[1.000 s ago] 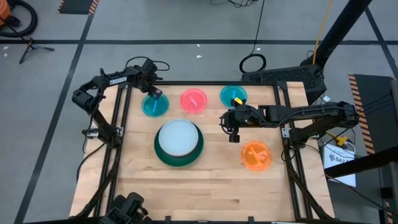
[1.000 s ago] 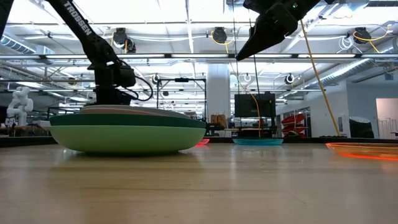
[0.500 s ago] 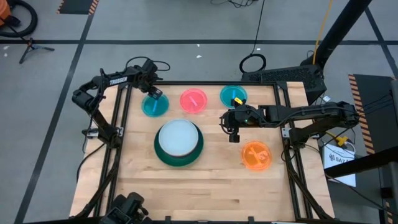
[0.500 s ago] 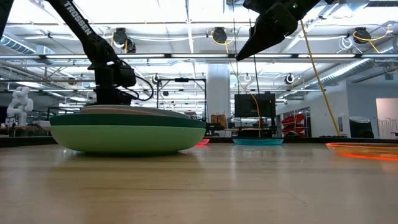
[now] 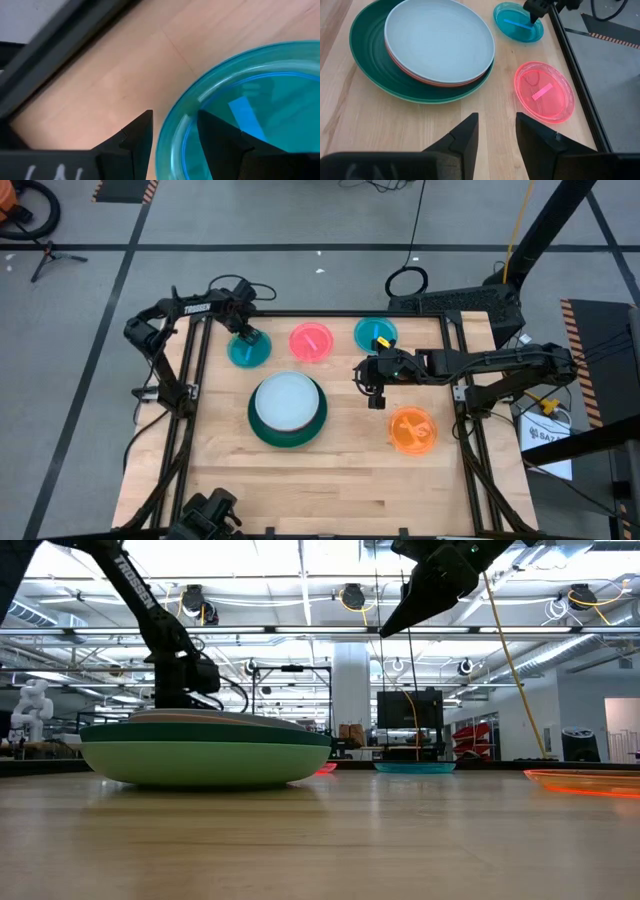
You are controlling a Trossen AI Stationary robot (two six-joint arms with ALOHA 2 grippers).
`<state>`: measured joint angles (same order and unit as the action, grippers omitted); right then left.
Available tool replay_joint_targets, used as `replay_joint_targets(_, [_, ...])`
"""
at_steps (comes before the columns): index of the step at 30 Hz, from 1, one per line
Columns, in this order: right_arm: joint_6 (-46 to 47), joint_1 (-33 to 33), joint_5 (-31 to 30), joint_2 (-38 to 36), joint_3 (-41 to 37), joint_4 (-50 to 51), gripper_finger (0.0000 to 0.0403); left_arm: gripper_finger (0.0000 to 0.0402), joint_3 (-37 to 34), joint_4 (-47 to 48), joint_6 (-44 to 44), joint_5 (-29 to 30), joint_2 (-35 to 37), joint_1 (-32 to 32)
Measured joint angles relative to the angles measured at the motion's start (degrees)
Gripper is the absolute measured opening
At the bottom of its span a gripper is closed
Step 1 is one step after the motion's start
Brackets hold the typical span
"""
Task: Stack plastic plates
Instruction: Stack the left light blue plate on top of the blue plate
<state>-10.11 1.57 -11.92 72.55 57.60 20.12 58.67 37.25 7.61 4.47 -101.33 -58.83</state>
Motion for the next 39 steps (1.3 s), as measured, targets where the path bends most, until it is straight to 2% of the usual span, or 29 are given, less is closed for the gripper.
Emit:
replay_joint_targets(19, [0.0, 0.0, 0.0, 0.0, 0.0, 0.0, 0.0122, 0.016, 0.1, -0.3, 0.8, 0.0, -0.9, 0.3])
replay_joint_targets(29, [0.0, 0.0, 0.0, 0.0, 0.0, 0.0, 0.0122, 0.01, 0.0, -1.0, 1.2, 0.0, -1.0, 0.4])
replay_joint_targets(39, [0.0, 0.0, 0.0, 0.0, 0.0, 0.0, 0.0122, 0.0093, 0.0, -1.0, 0.6, 0.2, -1.0, 0.3])
